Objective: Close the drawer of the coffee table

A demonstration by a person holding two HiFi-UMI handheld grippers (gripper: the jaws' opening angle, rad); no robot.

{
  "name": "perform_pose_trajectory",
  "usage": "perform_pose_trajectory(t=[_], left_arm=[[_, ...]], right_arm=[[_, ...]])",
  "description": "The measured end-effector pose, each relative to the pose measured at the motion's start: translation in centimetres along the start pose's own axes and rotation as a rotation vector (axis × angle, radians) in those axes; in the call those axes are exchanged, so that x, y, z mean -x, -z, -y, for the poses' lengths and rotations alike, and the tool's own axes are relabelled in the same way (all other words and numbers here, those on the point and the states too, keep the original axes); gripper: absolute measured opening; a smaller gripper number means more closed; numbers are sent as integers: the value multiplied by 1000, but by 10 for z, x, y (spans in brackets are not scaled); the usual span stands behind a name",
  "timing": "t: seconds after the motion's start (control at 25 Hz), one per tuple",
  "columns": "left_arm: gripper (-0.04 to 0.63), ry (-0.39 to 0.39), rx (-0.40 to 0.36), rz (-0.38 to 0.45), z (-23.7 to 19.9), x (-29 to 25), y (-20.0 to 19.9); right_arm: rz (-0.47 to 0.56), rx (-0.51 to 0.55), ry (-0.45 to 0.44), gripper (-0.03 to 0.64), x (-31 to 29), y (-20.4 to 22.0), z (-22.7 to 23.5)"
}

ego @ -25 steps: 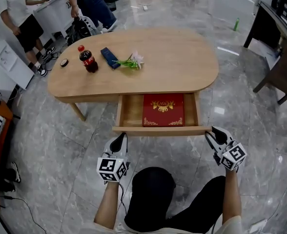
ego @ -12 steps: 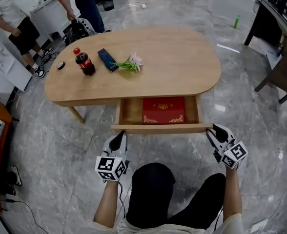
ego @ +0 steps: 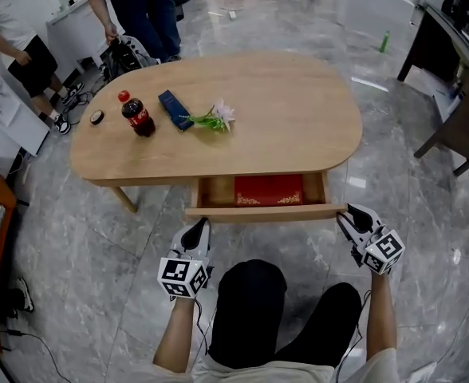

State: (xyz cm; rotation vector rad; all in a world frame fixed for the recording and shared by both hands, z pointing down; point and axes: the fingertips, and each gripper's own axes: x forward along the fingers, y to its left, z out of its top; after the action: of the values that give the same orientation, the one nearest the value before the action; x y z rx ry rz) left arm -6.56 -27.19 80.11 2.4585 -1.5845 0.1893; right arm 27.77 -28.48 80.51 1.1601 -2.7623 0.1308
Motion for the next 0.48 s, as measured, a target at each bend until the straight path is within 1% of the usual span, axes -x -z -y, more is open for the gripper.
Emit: perform_pose_trajectory(t=[0.24, 0.36, 0.48], left_arm=[[9, 2, -2, -37, -3, -10, -4], [9, 1, -5, -43, -3, -11, -8], [9, -22, 11, -39, -5, -17, -11]], right_arm=[[-26, -19, 17, 129, -9, -2, 10], [-23, -28, 4, 129, -9, -4, 12], [-17, -24, -11, 129, -14, -7, 19]])
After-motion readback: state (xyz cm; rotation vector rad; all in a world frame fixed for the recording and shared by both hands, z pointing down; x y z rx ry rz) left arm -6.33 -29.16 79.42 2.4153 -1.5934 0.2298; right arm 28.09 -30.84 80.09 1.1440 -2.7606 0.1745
